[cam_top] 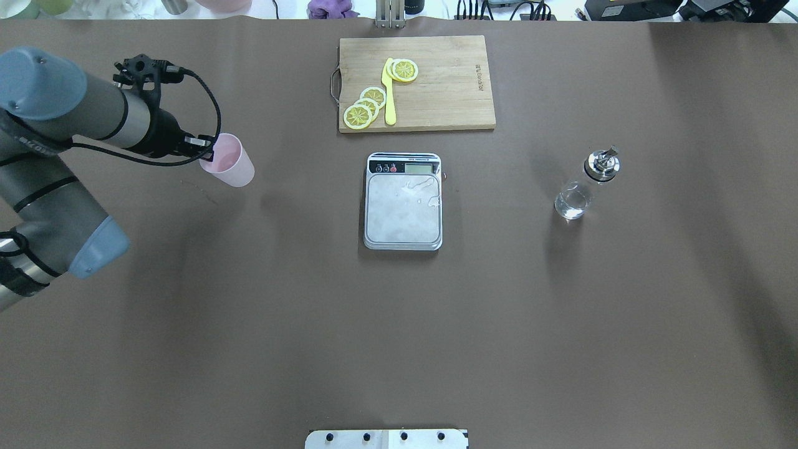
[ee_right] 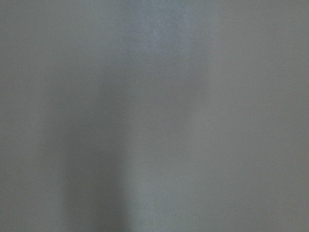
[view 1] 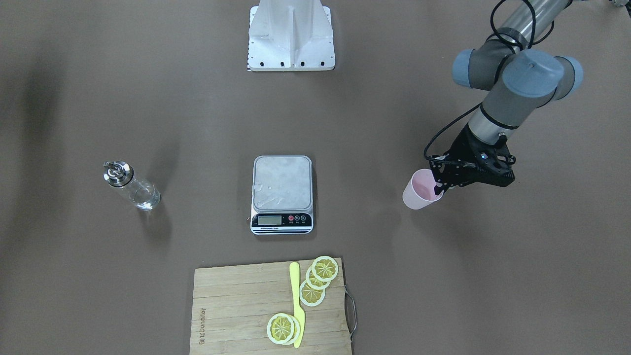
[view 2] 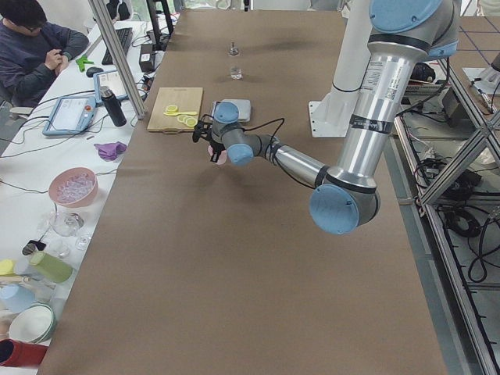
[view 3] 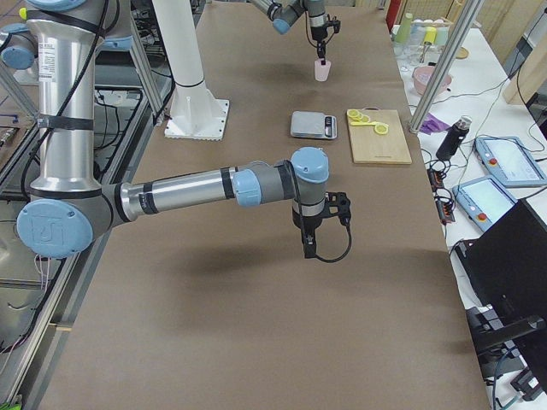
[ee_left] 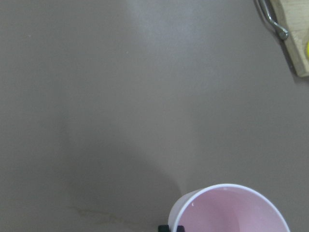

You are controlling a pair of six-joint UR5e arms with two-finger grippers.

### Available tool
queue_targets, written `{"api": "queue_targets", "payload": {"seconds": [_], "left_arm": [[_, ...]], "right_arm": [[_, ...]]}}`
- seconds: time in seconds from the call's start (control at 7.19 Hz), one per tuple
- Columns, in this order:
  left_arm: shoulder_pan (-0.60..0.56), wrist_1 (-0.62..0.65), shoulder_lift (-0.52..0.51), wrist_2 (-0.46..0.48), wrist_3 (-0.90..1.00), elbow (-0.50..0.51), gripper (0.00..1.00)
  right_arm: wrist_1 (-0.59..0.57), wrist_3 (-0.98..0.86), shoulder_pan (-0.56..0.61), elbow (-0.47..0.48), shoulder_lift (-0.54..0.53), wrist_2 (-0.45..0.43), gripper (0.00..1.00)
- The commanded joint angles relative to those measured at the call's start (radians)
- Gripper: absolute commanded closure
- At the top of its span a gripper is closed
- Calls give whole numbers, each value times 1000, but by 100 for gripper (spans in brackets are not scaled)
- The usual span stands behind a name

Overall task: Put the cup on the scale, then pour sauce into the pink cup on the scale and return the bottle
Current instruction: 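Carry the pink cup with the left gripper onto the scale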

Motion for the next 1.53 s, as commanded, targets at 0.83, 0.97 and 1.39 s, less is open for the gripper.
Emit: {"api": "queue_targets", "payload": {"seconds": [0.83, 0.97, 1.39], "left_arm": [[261, 335, -412, 229, -263, 73, 100], [269, 335, -493, 232, -304, 161, 100], [306, 335, -505, 295, -303, 181, 100]], "right_arm": [[0, 12, 0, 6, 3, 12, 0], [0, 12, 0, 6, 3, 12, 0], [0, 12, 0, 6, 3, 12, 0]]}}
